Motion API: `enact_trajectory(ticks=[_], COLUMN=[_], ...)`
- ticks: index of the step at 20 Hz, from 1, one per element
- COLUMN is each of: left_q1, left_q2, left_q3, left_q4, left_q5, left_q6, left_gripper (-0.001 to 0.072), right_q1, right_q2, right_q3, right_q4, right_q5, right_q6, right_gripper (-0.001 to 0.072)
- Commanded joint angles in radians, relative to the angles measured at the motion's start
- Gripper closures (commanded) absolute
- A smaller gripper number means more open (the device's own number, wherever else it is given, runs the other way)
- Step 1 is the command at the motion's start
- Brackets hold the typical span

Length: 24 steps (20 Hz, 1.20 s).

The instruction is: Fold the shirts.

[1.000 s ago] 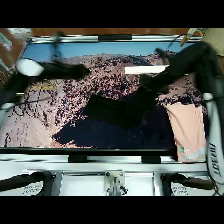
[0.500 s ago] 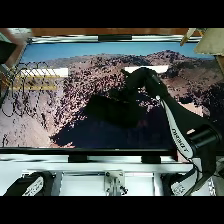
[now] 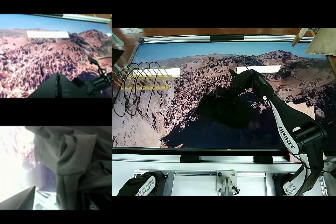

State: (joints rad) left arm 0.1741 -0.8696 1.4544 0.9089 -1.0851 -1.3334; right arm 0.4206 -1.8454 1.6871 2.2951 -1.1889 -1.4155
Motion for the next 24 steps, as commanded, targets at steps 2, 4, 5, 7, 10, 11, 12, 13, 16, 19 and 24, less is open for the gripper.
enact_trajectory(ticks=[2,4,5,7,10,11,12,13,16,19,24], left_q1=[0.002,0.002,0.002,0.002,0.002,0.002,0.002,0.002,0.002,0.002,0.002], left_q2=[-0.014,-0.018,-0.019,-0.019,-0.019,-0.019,-0.019,-0.02,-0.028,-0.031,-0.031], left_q3=[0.0,0.0,0.0,0.0,0.0,0.0,0.0,0.0,0.0,0.0,0.0], left_q4=[0.0,0.0,0.0,0.0,0.0,0.0,0.0,0.0,0.0,0.0,0.0], left_q5=[-0.004,-0.005,-0.005,-0.004,-0.005,-0.005,-0.005,-0.005,-0.005,-0.005,-0.005], left_q6=[0.0,0.0,0.0,0.0,0.0,0.001,0.001,0.003,0.004,0.007,0.016], left_gripper=[0.068,0.0681,0.0681,0.0681,0.068,0.0681,0.068,0.068,0.068,0.068,0.0679], right_q1=[0.006,0.007,0.009,0.014,-0.01,-0.031,-0.061,-0.095,-0.211,-0.279,-0.301], right_q2=[-0.002,-0.002,-0.002,-0.002,0.001,0.008,0.022,0.04,0.113,0.141,0.14], right_q3=[0.045,0.048,0.048,0.048,0.048,0.048,0.048,0.048,0.048,0.012,-0.257], right_q4=[0.097,0.157,0.185,0.208,0.179,0.151,0.112,0.07,-0.126,-0.444,-0.357], right_q5=[-0.053,-0.047,-0.034,-0.026,-0.085,-0.112,-0.143,-0.174,-0.29,-0.489,-0.373], right_q6=[-0.096,-0.137,-0.141,-0.141,-0.142,-0.141,-0.141,-0.139,-0.105,-0.069,-0.056], right_gripper=[0.0049,0.0049,0.0049,0.0049,0.0049,0.0049,0.0049,0.0049,0.0049,0.0049,0.0049])
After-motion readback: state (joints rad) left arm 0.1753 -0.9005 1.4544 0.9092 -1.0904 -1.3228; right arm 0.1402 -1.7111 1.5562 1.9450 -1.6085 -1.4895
